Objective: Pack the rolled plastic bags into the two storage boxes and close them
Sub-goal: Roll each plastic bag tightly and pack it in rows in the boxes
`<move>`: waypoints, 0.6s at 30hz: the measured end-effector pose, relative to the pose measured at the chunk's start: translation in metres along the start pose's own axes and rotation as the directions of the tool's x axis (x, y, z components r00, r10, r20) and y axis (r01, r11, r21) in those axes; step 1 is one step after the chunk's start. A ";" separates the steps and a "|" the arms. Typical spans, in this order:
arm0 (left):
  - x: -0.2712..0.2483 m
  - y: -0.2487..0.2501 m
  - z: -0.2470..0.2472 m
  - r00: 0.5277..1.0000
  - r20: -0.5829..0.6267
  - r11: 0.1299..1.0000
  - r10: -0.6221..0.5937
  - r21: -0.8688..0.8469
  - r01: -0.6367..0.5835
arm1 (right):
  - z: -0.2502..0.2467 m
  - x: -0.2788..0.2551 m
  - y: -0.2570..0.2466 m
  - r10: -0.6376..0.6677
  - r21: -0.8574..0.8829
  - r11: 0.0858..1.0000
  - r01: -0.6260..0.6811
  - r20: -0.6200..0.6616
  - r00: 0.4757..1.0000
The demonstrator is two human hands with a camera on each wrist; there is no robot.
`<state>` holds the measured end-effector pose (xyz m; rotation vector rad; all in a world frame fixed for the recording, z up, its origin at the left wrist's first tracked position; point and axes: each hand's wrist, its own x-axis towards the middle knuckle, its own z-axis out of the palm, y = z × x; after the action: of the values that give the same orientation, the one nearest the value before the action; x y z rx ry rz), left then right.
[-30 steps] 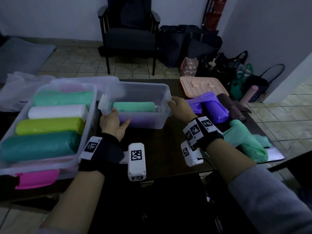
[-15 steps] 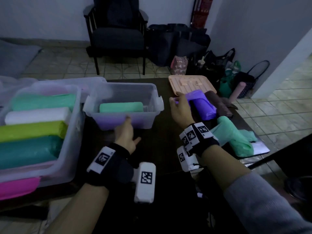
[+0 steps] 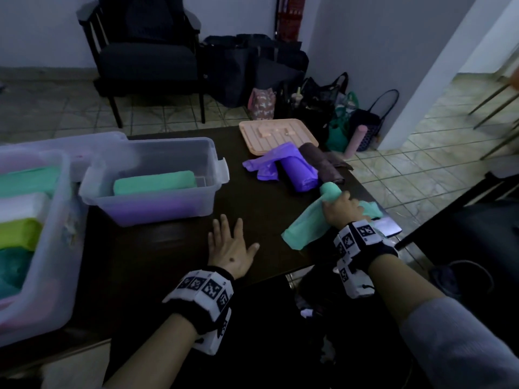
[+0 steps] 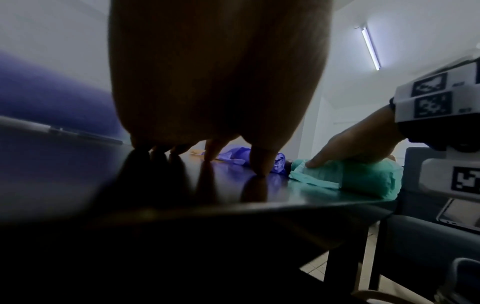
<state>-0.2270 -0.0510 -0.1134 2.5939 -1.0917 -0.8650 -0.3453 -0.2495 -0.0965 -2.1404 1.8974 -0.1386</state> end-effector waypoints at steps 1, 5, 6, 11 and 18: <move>0.000 -0.001 0.000 1.000 0.004 1.000 0.008 0.005 -0.008 | 0.000 -0.001 0.001 -0.028 -0.005 1.000 0.028 0.035 0.999; -0.001 -0.005 -0.002 0.999 0.004 0.999 0.032 -0.009 -0.032 | 0.006 -0.025 -0.006 -0.239 -0.007 0.971 0.241 0.080 0.968; -0.002 -0.006 -0.002 0.999 -0.007 0.999 0.040 -0.017 -0.040 | 0.010 -0.035 -0.011 -0.308 -0.009 0.951 0.310 0.076 0.948; -0.005 -0.012 -0.014 0.996 -0.051 0.985 0.068 -0.153 -0.075 | 0.021 -0.068 -0.039 -0.508 0.099 0.861 0.500 0.083 0.858; -0.009 -0.024 -0.039 0.992 -0.085 0.975 0.088 -0.196 -0.103 | 0.007 -0.043 -0.070 -0.455 0.527 0.778 0.341 0.099 0.885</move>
<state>-0.1948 -0.0293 -0.0869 2.3695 -1.0415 -0.8029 -0.2824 -0.1995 -0.0798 -2.0471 1.0949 -0.4088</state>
